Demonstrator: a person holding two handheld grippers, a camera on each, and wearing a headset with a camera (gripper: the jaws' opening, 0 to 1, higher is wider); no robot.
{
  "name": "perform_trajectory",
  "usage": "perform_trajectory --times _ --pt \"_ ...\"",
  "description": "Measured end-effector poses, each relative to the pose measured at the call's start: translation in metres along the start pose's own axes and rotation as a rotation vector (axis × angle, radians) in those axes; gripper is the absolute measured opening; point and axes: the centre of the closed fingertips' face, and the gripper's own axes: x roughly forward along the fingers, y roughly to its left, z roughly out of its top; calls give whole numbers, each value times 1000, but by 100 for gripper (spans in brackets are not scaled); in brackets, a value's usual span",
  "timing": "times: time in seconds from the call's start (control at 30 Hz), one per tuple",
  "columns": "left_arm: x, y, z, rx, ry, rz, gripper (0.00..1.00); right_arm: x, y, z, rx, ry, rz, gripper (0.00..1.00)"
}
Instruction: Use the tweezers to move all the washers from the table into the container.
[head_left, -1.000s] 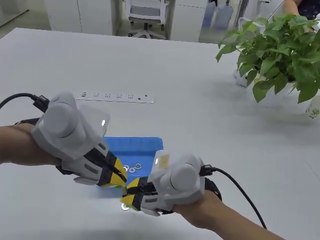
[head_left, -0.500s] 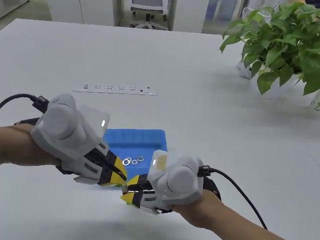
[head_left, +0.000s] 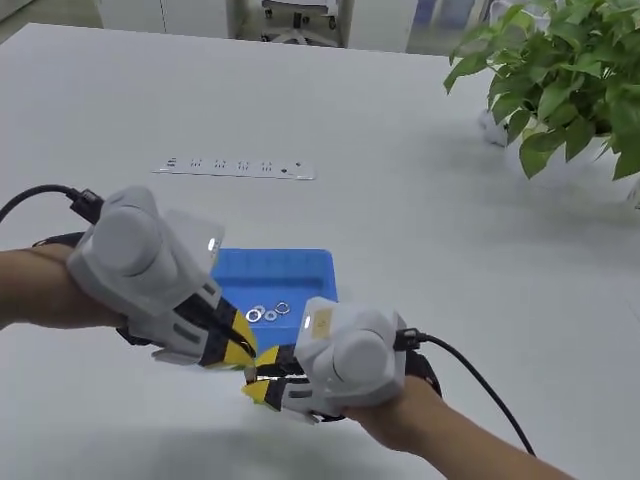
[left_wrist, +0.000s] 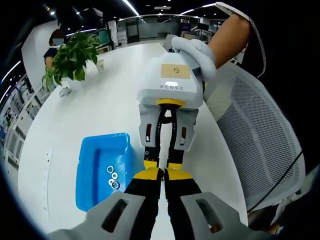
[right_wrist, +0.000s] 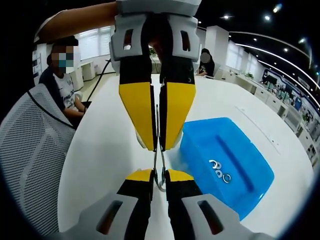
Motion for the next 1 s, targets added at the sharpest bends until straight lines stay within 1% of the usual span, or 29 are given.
perform_trajectory --times 0.17,0.3,0.4,0.53,0.77,1.0 --pt "1 1 0 -9 -5 -2 6 0 -1 -1 6 -5 0 11" --pt "0 5 -1 -11 -4 -1 6 2 -2 -1 16 -7 -4 11" --pt "1 7 -1 -10 -4 -2 6 1 -3 -1 37 -9 -5 10" --pt "1 7 0 -7 -4 -6 6 1 -3 -2 55 -9 -2 9" --pt "0 6 0 -8 4 -8 6 2 -3 -1 64 -5 -2 9" --pt "-5 7 5 -7 -5 -1 6 -3 -5 4 60 -12 -9 9"
